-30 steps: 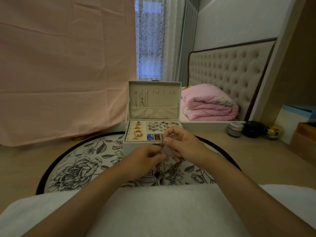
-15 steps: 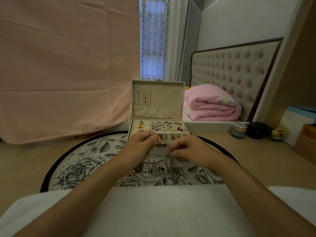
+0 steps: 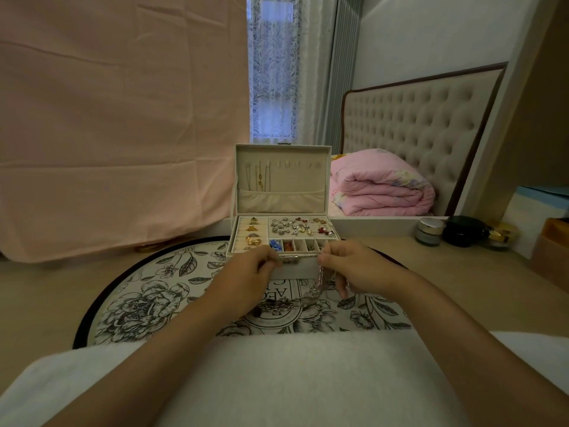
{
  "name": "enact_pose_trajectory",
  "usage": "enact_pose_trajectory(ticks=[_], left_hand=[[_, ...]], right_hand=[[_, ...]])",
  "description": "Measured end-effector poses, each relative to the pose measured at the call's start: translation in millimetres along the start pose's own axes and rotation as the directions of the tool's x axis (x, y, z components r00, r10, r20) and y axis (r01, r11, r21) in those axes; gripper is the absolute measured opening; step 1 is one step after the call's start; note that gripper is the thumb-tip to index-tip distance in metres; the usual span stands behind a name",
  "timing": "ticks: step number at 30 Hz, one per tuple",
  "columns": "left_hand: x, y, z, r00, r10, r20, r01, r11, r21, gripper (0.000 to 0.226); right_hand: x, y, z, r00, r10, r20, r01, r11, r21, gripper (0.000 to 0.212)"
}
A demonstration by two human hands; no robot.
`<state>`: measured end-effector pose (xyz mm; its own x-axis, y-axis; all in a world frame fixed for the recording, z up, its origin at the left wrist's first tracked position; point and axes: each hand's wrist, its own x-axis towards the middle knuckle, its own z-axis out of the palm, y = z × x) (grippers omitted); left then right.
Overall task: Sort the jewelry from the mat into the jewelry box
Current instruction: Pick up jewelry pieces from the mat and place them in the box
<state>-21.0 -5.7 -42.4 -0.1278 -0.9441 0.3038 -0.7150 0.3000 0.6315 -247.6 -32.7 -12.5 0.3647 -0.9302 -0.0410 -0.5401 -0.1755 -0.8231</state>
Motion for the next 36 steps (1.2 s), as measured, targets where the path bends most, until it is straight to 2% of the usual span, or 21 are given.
enact_pose_trajectory(ticks=[4, 6, 9, 11, 13, 15, 18, 20, 22, 24, 26, 29, 31, 33, 36], left_hand=[[-3, -9, 2, 0.985, 0.17, 0.033, -0.173, 0.973, 0.152, 0.04], [-3, -9, 2, 0.974, 0.206, 0.096, -0.224, 0.939, 0.259, 0.038], [-4, -7, 8, 0.952, 0.295, 0.078, -0.303, 0.884, 0.355, 0.021], [-8, 2, 10, 0.947, 0.315, 0.063, -0.318, 0.895, 0.314, 0.012], [-12, 9, 14, 0.952, 0.271, 0.144, -0.302, 0.911, 0.281, 0.024], [-12, 10, 17, 0.939, 0.281, 0.197, -0.331, 0.894, 0.303, 0.025], [-13, 8, 18, 0.932, 0.295, 0.209, -0.351, 0.876, 0.329, 0.02], [-14, 8, 20, 0.928, 0.326, 0.177, -0.37, 0.857, 0.359, 0.019], [-15, 9, 21, 0.948, 0.303, 0.094, -0.316, 0.889, 0.332, 0.015], [-13, 9, 21, 0.982, 0.191, 0.0, -0.185, 0.953, 0.242, 0.009], [-9, 5, 18, 0.991, 0.098, -0.086, -0.079, 0.976, 0.204, 0.006], [-7, -1, 12, 0.986, 0.063, -0.155, -0.005, 0.937, 0.349, 0.011], [-7, -5, 10, 0.989, 0.066, -0.132, -0.001, 0.897, 0.442, 0.014], [-7, -7, 9, 0.992, 0.07, -0.107, -0.013, 0.886, 0.464, 0.017], [-4, -6, 12, 0.984, 0.168, -0.061, -0.123, 0.883, 0.452, 0.02]], right_hand=[[10, 11, 9, 0.982, -0.062, -0.177, 0.021, 0.974, -0.224, 0.013], [11, 14, 11, 0.978, -0.088, -0.191, 0.018, 0.941, -0.338, 0.007], [8, 13, 10, 0.974, -0.113, -0.196, 0.021, 0.907, -0.42, 0.004], [7, 11, 10, 0.971, -0.128, -0.2, 0.021, 0.885, -0.466, 0.009], [6, 11, 9, 0.971, -0.14, -0.195, 0.02, 0.856, -0.517, 0.016], [5, 11, 8, 0.973, -0.154, -0.171, 0.032, 0.827, -0.561, 0.021], [3, 9, 7, 0.975, -0.196, -0.101, 0.092, 0.78, -0.619, 0.015], [2, 7, 7, 0.977, -0.208, -0.046, 0.138, 0.785, -0.604, 0.01], [2, 6, 9, 0.98, -0.2, 0.011, 0.172, 0.812, -0.558, 0.008], [2, 6, 11, 0.981, -0.19, 0.04, 0.184, 0.841, -0.51, 0.009], [3, 7, 14, 0.981, -0.189, 0.046, 0.186, 0.846, -0.5, 0.008], [4, 9, 20, 0.981, -0.182, 0.06, 0.187, 0.833, -0.521, 0.013], [5, 10, 24, 0.979, -0.187, 0.075, 0.197, 0.808, -0.556, 0.018], [6, 10, 25, 0.978, -0.193, 0.083, 0.205, 0.788, -0.58, 0.018], [8, 10, 27, 0.979, -0.183, 0.091, 0.198, 0.732, -0.652, 0.015]])
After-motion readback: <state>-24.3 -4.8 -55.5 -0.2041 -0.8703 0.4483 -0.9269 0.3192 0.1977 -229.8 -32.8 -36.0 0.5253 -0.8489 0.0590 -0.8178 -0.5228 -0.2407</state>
